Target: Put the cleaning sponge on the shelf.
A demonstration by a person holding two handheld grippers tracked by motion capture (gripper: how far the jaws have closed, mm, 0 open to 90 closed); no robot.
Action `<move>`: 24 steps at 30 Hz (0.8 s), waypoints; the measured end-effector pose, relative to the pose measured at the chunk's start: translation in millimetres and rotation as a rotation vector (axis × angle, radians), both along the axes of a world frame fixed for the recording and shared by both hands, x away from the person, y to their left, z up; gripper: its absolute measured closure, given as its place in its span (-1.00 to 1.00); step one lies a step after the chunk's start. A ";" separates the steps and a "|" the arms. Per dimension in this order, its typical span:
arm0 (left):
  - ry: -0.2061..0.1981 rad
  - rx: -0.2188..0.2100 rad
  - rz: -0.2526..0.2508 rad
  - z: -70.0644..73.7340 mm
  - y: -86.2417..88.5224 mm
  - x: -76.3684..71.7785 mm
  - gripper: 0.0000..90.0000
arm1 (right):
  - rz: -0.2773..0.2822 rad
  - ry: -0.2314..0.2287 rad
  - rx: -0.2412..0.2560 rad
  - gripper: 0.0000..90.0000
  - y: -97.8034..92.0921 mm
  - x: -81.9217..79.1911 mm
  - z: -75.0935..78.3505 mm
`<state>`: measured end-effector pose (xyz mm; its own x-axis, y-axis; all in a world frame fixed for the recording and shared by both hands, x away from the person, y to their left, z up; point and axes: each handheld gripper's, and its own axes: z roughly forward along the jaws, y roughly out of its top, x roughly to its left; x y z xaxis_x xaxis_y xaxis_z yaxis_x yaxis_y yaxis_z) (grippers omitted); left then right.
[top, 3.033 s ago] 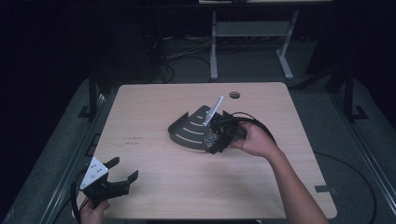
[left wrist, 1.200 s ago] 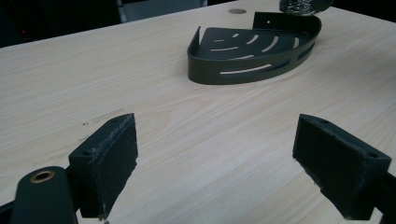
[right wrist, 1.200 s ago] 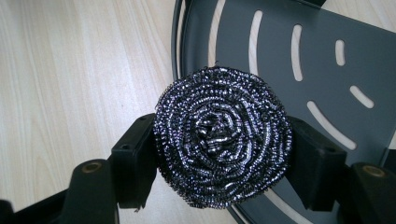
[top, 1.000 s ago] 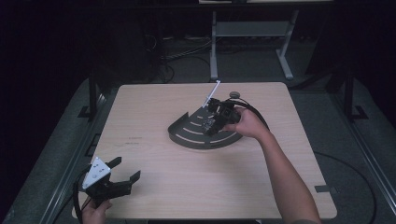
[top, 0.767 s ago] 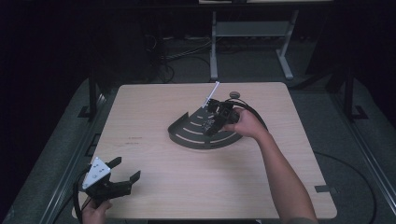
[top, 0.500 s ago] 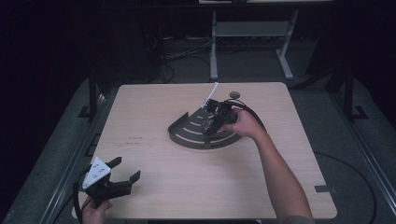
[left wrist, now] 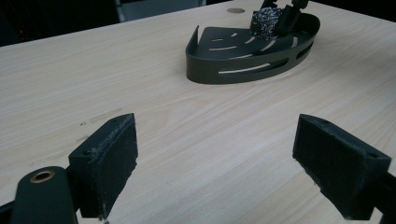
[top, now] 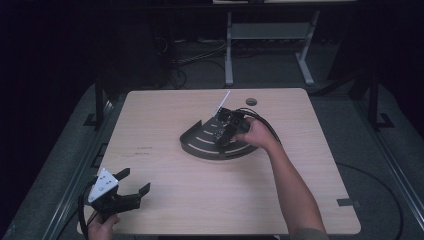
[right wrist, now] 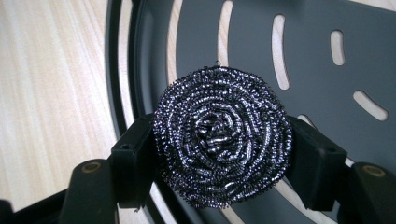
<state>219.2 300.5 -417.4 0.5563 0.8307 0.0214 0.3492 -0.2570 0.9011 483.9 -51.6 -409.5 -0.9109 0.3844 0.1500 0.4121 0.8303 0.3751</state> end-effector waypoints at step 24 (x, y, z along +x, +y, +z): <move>0.000 -0.013 0.014 0.1 4.3 -0.3 -0.71 | -0.046 -0.006 -0.006 -0.30 6.9 5.2 -24.6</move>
<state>218.9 304.8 -417.4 0.5450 0.8384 0.0108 0.3528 -0.2410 0.9042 489.1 -44.8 -434.1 -0.8932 0.4268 0.1418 0.4476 0.8128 0.3729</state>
